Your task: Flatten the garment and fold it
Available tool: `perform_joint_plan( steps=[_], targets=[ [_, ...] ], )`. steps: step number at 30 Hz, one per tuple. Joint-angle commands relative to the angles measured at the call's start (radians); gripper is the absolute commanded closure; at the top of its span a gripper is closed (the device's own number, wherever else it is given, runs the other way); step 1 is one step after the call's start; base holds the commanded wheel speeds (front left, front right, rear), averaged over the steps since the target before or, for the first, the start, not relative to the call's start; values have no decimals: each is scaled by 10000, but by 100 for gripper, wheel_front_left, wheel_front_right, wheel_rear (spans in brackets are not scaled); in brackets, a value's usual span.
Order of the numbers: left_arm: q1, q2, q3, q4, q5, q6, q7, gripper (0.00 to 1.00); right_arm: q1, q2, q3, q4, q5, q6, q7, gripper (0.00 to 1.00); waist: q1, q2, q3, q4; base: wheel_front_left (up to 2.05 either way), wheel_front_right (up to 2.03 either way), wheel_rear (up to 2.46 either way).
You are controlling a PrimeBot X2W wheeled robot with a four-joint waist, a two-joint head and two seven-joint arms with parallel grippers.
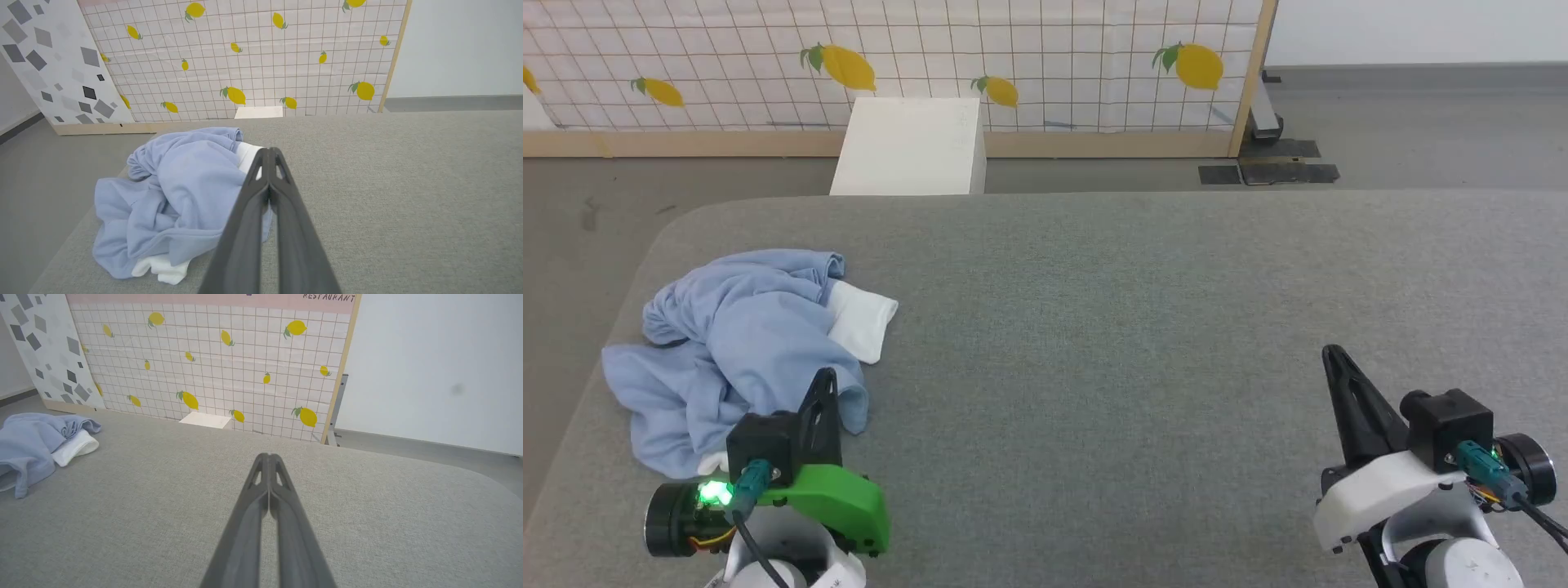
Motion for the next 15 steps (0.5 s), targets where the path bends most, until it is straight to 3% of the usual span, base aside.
perform_joint_plan(
  steps=[1, 12, 13, 15],
  targets=[
    [107, -43, 20, -26, 128, 68, 14, 100, 119, 11, 18, -45, -64, -15, 1, 100, 0, 37, 0, 0, 0, 0, 0],
    [107, -43, 20, -26, 128, 68, 14, 100, 119, 11, 18, -45, -64, -15, 1, 100, 0, 37, 0, 0, 0, 0, 0],
    [0, 0, -2, 0, 0, 0, 2, 0, 0, 0, 0, 0, 1, 0, 0, 0, 0, 0, 0, 0, 0, 0, 0],
    [-2, 2, -14, 4, -39, -4, -1, 0, 1, -2, -2, 6, 4, 0, -1, 0, 0, 0, 0, 0, 0, 0, 0]
  ],
)
